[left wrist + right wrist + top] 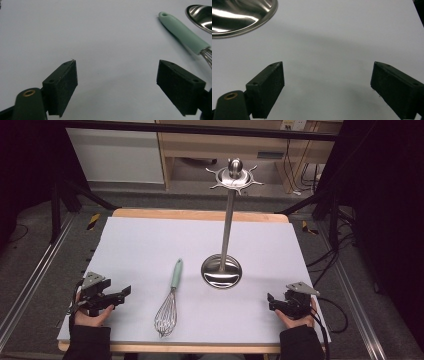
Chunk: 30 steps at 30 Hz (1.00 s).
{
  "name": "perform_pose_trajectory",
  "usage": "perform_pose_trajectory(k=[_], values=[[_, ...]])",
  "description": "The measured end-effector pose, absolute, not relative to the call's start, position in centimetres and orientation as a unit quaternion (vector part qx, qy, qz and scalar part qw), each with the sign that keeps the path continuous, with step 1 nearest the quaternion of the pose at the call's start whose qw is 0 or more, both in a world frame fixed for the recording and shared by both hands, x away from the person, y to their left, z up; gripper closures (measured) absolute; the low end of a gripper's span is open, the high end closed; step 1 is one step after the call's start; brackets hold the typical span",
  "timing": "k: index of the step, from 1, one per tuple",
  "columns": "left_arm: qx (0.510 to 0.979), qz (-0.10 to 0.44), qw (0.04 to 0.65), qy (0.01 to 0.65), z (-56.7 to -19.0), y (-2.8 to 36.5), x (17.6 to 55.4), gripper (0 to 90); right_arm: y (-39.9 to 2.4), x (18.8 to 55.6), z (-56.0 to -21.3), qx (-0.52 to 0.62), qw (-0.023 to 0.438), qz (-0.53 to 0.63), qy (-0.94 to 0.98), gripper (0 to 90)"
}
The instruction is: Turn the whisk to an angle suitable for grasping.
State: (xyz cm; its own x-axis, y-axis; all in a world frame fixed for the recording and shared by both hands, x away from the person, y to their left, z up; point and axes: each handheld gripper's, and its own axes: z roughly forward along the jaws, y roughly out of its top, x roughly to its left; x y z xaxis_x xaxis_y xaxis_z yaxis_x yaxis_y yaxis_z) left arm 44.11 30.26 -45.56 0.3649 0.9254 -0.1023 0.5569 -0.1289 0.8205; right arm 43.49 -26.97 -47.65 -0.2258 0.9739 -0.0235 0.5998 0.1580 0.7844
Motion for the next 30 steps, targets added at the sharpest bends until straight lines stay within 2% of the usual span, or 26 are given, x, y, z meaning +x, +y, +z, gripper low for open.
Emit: perform_pose_trajectory(k=[30], values=[[0.748,0.225,0.419,0.463,-43.0,25.5,43.8,19.0,-26.5,43.2,-47.3,0.551,0.278,0.335,0.712,18.3]])
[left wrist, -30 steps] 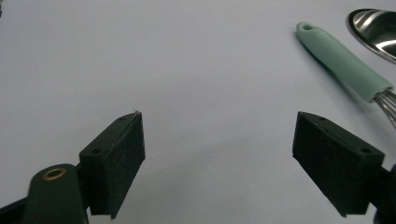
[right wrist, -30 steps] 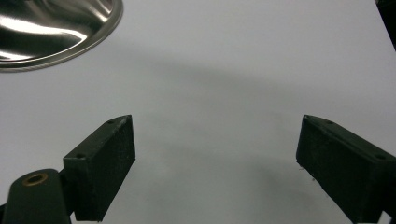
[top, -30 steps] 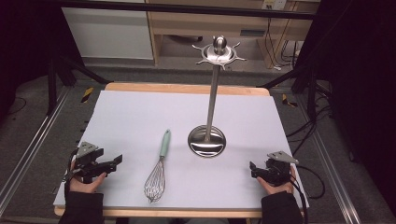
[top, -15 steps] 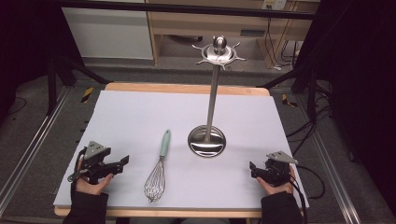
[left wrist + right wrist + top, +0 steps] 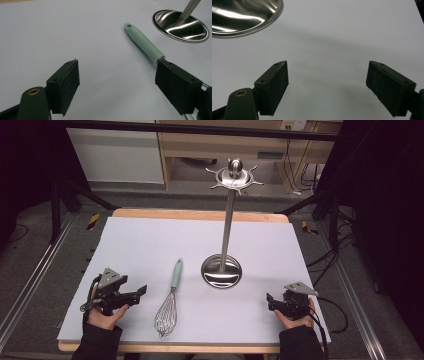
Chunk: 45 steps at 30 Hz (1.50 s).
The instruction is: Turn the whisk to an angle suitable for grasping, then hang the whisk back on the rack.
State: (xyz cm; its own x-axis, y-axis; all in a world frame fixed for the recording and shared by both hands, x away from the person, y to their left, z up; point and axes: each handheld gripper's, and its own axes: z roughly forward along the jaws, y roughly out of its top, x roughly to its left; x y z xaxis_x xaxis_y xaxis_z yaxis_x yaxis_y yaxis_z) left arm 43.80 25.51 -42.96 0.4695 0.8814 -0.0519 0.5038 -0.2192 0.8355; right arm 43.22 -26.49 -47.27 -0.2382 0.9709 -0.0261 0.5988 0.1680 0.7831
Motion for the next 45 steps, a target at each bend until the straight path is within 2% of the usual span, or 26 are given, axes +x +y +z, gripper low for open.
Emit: perform_pose_trajectory(k=[13,21,37,45], values=[[0.757,0.222,0.418,0.451,-41.4,24.1,44.3,20.9,-26.3,43.2,-47.2,0.550,0.283,0.335,0.710,17.6],[0.761,0.225,0.415,0.446,-40.6,23.2,44.8,22.6,-26.4,43.2,-47.2,0.552,0.280,0.334,0.711,20.2],[0.776,0.218,0.405,0.431,-39.7,19.5,46.3,23.9,-26.6,43.1,-47.1,0.547,0.281,0.337,0.713,22.5],[0.785,0.215,0.391,0.430,-39.3,18.5,46.8,27.2,-26.4,43.0,-47.2,0.548,0.279,0.336,0.713,22.9]])
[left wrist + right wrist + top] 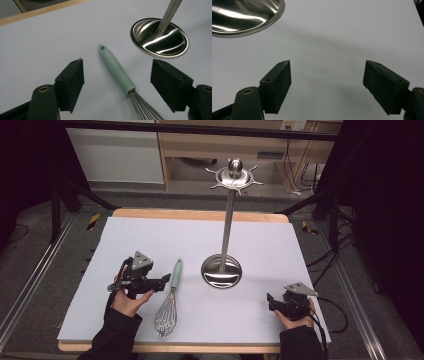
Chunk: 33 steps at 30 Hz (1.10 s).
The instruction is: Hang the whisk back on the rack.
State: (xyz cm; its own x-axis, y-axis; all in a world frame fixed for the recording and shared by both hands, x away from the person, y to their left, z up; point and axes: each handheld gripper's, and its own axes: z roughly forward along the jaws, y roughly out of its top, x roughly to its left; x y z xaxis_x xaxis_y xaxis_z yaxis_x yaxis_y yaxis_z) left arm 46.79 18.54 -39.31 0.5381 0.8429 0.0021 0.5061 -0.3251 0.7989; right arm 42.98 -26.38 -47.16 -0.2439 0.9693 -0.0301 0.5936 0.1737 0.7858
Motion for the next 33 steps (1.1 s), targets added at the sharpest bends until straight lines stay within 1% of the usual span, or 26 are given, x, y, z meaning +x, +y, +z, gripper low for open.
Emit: perform_pose_trajectory(k=[9,14,23,29,33], values=[[0.794,0.203,0.372,0.435,-39.7,17.6,47.6,30.2,-26.2,43.0,-47.2,0.541,0.281,0.334,0.719,23.1],[0.800,0.197,0.362,0.436,-40.0,17.1,47.9,33.3,-26.2,42.9,-47.2,0.541,0.281,0.334,0.719,23.1],[0.815,0.179,0.327,0.444,-41.1,16.0,48.8,39.9,-26.1,43.0,-47.3,0.540,0.273,0.334,0.722,23.9],[0.820,0.168,0.314,0.448,-41.8,15.4,49.3,41.7,-26.1,43.0,-47.4,0.536,0.270,0.336,0.726,25.2],[0.820,0.170,0.306,0.453,-42.3,15.0,49.5,43.0,-26.0,43.0,-47.4,0.538,0.269,0.335,0.725,25.3]])
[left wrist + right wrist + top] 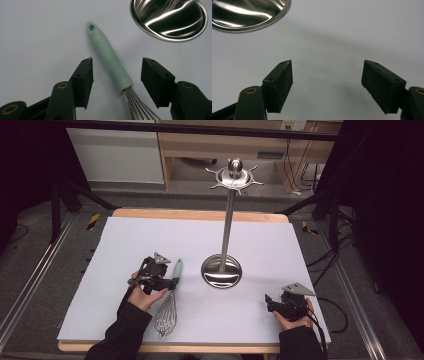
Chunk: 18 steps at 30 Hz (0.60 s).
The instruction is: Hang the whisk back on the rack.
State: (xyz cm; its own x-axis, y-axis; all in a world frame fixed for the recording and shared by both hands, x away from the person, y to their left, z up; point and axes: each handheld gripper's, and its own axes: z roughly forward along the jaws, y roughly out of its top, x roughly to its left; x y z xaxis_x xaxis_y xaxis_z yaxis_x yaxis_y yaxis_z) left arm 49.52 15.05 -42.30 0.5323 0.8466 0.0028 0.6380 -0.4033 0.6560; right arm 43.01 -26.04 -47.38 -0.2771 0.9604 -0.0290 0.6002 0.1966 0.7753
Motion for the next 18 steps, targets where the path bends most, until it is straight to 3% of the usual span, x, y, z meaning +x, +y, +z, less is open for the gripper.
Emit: perform_pose_trajectory(k=[18], values=[[0.829,0.115,0.265,0.480,-44.9,14.3,50.9,49.9,-26.0,43.1,-47.4,0.538,0.265,0.333,0.728,27.1]])
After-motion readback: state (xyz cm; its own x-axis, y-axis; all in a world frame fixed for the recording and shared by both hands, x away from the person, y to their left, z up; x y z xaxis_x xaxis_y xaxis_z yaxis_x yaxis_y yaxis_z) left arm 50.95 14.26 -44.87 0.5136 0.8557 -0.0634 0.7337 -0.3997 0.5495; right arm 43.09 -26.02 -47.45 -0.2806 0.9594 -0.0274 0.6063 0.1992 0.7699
